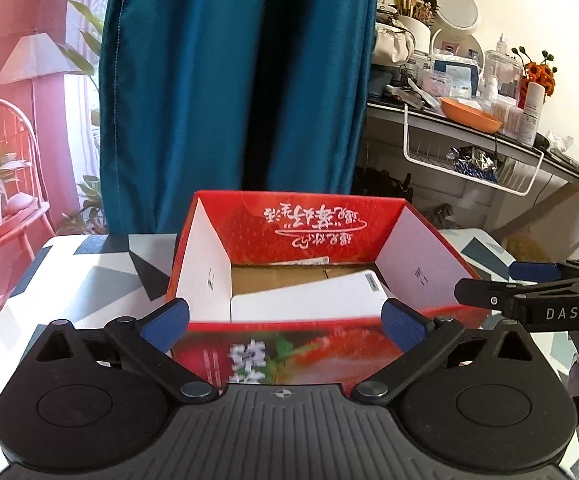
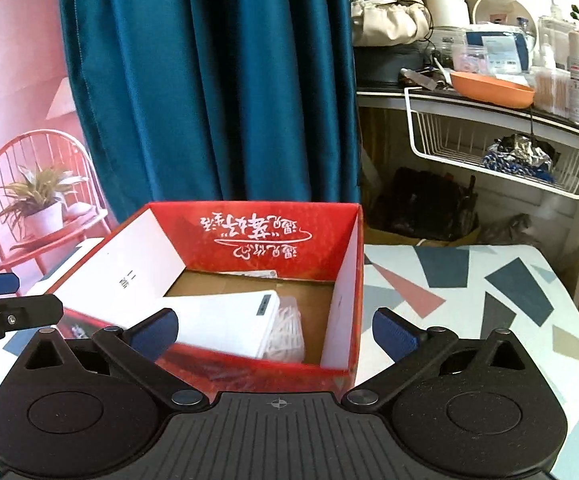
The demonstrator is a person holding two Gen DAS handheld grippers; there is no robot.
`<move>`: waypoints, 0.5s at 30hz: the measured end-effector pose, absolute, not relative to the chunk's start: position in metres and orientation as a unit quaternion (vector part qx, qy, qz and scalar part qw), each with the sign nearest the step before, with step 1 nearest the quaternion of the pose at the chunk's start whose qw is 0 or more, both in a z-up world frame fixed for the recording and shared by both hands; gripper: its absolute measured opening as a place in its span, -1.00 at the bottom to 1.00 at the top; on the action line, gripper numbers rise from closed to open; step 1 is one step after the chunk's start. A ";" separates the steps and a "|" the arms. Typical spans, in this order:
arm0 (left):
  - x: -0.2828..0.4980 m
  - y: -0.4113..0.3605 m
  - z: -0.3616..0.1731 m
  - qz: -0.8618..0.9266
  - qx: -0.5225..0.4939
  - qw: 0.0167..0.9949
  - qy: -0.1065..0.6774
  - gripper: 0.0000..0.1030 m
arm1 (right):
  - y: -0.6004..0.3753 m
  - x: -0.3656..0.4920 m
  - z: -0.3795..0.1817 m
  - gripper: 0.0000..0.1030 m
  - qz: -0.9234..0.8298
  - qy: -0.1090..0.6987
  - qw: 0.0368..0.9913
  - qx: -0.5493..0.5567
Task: Organize rigid objects
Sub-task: 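Withdraw both grippers from the box toward the pink checkered lipstick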
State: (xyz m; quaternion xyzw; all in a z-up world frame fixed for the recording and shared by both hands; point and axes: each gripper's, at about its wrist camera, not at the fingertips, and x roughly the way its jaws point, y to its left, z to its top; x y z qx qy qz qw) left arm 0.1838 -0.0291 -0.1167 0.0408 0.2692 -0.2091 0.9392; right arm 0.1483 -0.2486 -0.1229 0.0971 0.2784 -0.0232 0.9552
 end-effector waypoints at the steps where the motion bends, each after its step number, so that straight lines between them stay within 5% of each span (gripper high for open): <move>1: 0.180 -0.028 -0.118 -0.208 0.042 0.939 0.269 1.00 | -0.247 0.144 -0.124 0.99 -0.022 0.275 0.956 0.096; 15: 0.137 -0.015 -0.156 -0.195 0.004 0.932 0.305 1.00 | -0.248 0.080 -0.166 0.99 -0.011 0.240 0.963 0.126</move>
